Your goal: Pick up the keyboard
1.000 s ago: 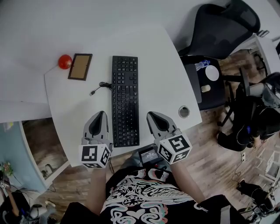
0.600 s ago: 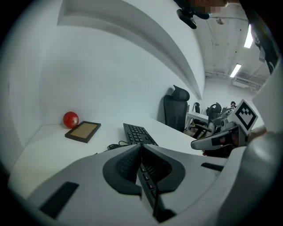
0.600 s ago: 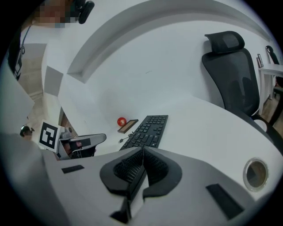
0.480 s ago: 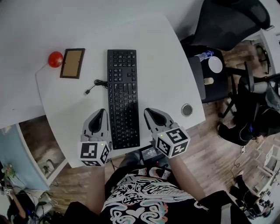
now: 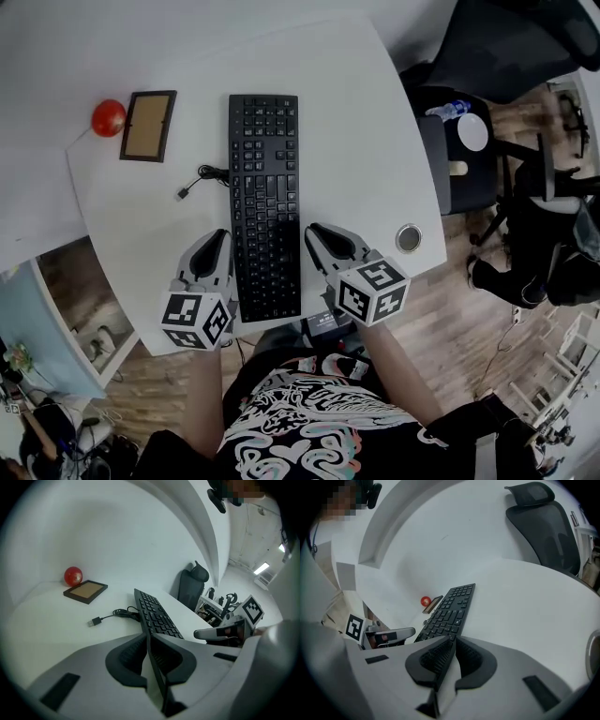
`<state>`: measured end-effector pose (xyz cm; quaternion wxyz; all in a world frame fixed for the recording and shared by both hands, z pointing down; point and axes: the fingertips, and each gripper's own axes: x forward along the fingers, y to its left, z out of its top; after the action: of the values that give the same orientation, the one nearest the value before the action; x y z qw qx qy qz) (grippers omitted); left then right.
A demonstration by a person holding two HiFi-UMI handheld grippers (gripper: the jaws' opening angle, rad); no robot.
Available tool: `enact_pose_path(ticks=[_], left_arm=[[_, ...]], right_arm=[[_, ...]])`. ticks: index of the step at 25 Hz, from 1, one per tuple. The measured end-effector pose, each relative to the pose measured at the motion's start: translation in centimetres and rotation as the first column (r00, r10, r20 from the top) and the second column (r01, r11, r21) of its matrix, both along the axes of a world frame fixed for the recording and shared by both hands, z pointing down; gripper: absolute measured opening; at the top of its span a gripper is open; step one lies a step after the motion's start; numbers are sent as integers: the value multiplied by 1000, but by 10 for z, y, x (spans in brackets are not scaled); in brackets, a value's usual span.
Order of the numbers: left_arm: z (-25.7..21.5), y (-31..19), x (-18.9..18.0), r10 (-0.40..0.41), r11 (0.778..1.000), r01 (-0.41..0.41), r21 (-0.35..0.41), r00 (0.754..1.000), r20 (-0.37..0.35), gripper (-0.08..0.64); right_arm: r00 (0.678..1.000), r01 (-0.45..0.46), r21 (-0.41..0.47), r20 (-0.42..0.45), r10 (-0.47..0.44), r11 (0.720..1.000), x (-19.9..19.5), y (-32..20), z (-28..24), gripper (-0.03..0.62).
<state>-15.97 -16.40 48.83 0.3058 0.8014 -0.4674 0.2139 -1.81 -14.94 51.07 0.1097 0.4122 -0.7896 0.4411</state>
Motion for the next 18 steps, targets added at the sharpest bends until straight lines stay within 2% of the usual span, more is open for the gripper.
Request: enact_pose_path(ticks=[5, 7, 9, 10, 11, 12, 18], left_arm=[[11, 1, 2, -6, 998, 3, -63, 999, -47, 20], [11, 0, 3, -7, 997, 2, -81, 998, -66, 20], [11, 0, 5, 1, 995, -9, -97, 997, -80, 25], [12, 0, 7, 9, 994, -19, -108, 996, -87, 56], [14, 0, 9, 19, 992, -31, -123, 995, -94, 132], [16, 0, 11, 30, 989, -44, -140, 995, -100, 175], [30, 5, 25, 74, 971, -98, -218, 990, -117, 176]], right_arm=[[999, -18, -78, 48, 22, 997, -1, -4, 15, 39], [998, -9, -100, 66, 16, 995, -4, -6, 17, 116], [997, 21, -120, 77, -11, 993, -9, -5, 18, 144], [996, 35, -131, 80, -24, 991, -11, -5, 18, 146], [996, 45, -144, 81, -34, 989, -12, -5, 20, 147], [996, 52, -159, 80, -39, 986, -13, -5, 21, 146], [996, 80, -213, 42, -73, 974, -15, -4, 28, 146]])
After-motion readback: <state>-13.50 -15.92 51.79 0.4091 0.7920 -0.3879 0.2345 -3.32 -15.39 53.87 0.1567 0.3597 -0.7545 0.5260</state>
